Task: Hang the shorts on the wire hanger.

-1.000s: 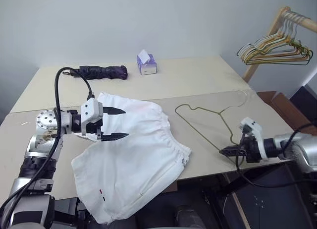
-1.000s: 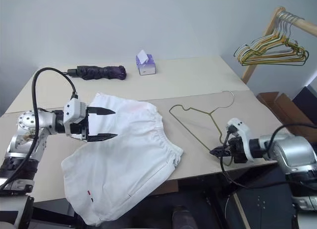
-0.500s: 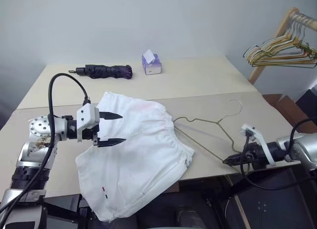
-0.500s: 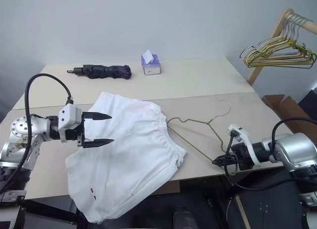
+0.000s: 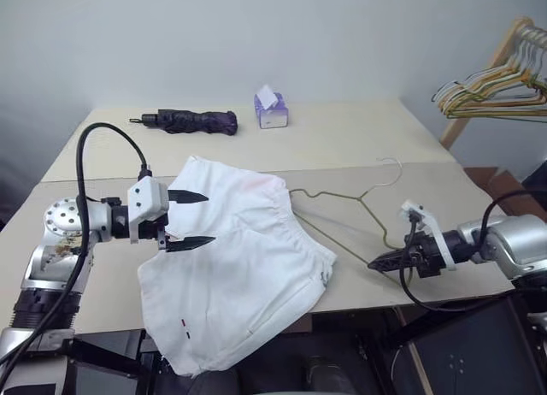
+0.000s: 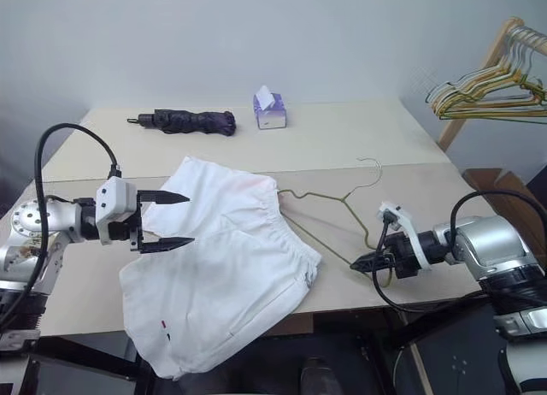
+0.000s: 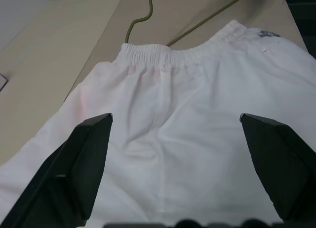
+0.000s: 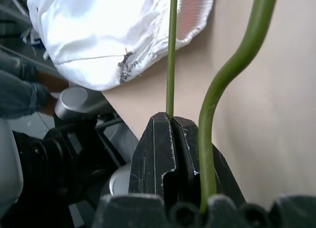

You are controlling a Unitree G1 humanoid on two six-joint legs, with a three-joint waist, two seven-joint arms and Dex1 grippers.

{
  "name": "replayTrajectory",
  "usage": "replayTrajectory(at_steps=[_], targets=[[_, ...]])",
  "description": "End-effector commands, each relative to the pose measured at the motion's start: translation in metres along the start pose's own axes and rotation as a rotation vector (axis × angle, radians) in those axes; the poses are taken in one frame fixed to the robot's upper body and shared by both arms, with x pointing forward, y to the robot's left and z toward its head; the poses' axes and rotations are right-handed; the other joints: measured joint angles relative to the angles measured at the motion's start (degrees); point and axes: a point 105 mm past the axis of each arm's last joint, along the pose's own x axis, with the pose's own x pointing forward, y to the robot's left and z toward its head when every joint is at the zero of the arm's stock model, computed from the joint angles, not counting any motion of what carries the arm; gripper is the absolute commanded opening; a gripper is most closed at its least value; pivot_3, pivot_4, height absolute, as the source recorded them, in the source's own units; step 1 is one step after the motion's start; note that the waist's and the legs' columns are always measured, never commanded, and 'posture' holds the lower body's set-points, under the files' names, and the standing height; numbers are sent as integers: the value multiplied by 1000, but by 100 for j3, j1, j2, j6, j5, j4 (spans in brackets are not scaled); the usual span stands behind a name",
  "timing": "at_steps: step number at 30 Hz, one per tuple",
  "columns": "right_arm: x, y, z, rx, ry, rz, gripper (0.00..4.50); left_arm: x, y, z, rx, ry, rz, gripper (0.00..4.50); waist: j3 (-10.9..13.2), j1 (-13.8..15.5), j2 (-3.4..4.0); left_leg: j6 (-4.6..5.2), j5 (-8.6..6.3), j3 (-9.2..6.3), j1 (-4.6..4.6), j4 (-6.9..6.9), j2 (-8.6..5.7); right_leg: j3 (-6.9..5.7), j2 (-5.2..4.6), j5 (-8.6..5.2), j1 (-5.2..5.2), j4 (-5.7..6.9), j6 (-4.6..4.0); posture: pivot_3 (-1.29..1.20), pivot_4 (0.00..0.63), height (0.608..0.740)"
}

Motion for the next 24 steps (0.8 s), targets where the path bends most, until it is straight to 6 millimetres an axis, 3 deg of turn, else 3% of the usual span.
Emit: replayTrajectory(at_steps=[1, 8, 16, 21, 24], targets=[[-1, 8, 13, -49, -16, 30, 0, -5, 5, 10, 39, -9, 25, 4481, 0, 39, 0, 0, 0, 1, 0, 0, 0, 0, 0, 0, 0, -1, 0, 35, 30, 740], [24, -9, 26, 60, 29, 2, 0, -2, 6, 9, 49, -7, 33, 4481, 0, 16, 0, 0, 0, 2, 3, -3, 3, 1, 4, 1, 0, 1, -2, 45, 34, 740], [27, -9, 25, 120, 59, 37, 0, -6, 7, 7, 61, 7, 55, 4481, 2, 117, 3, 0, 0, 0, -5, -2, 2, -3, 3, 2, -6, 1, -3, 56, 37, 740], [35, 4, 43, 126, 30, 122, 0, -5, 4, 5, 68, 15, 50, 4481, 2, 63, 3, -1, 0, 0, -2, -3, 4, -2, 6, 2, -7, 7, -4, 55, 37, 740], [39, -9, 54, 175, -14, 44, 0, -4, 7, 6, 76, 14, 54, 4481, 2, 40, 4, 0, 0, 0, 1, -10, 5, -2, 7, 2, -8, 6, -4, 52, 35, 740]])
